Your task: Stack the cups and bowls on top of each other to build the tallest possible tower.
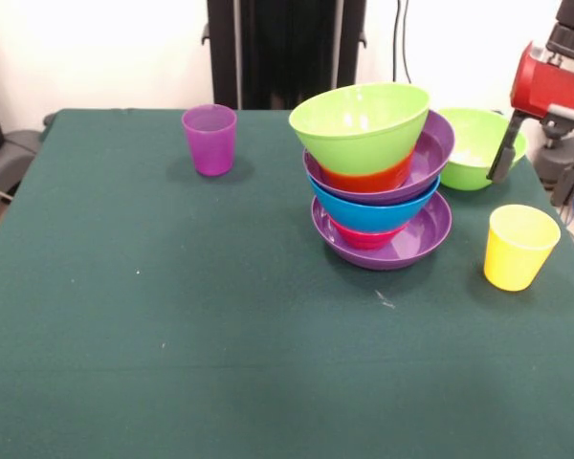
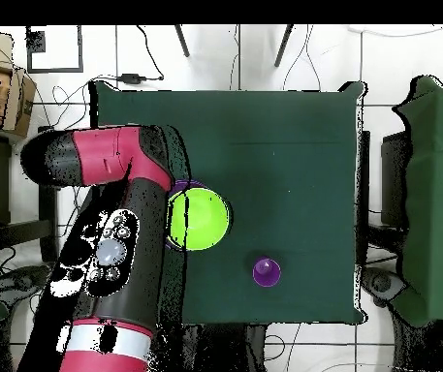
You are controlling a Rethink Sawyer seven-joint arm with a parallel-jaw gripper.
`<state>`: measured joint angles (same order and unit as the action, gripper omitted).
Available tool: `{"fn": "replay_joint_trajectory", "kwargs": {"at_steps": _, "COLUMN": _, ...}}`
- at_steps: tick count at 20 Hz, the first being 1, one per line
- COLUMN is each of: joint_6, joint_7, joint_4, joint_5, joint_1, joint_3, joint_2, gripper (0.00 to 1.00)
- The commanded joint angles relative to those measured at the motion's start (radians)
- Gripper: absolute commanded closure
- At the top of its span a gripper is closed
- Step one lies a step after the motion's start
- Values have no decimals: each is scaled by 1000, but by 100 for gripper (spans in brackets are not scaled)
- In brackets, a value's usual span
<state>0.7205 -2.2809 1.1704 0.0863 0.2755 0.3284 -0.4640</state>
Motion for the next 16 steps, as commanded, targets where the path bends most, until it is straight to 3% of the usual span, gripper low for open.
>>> {"fn": "replay_joint_trajectory", "kwargs": {"at_steps": 1, "joint_6": -50, "joint_7": -176, "joint_4": 133, "joint_5": 6, "joint_1": 12, "joint_3": -38, "joint_2": -6, "gripper": 0}}
{"fn": "replay_joint_trajectory", "kwargs": {"at_steps": 10, "joint_6": -87, "joint_7": -174, "joint_4": 202, "joint_5": 22, "joint_1": 16, "joint_3": -36, "joint_2": -36, "gripper": 0}}
{"fn": "replay_joint_trajectory", "kwargs": {"at_steps": 16, "joint_6": -77, "joint_7": -184, "joint_4": 200, "joint_5": 26, "joint_1": 26, "joint_3": -24, "joint_2": -35, "gripper": 0}}
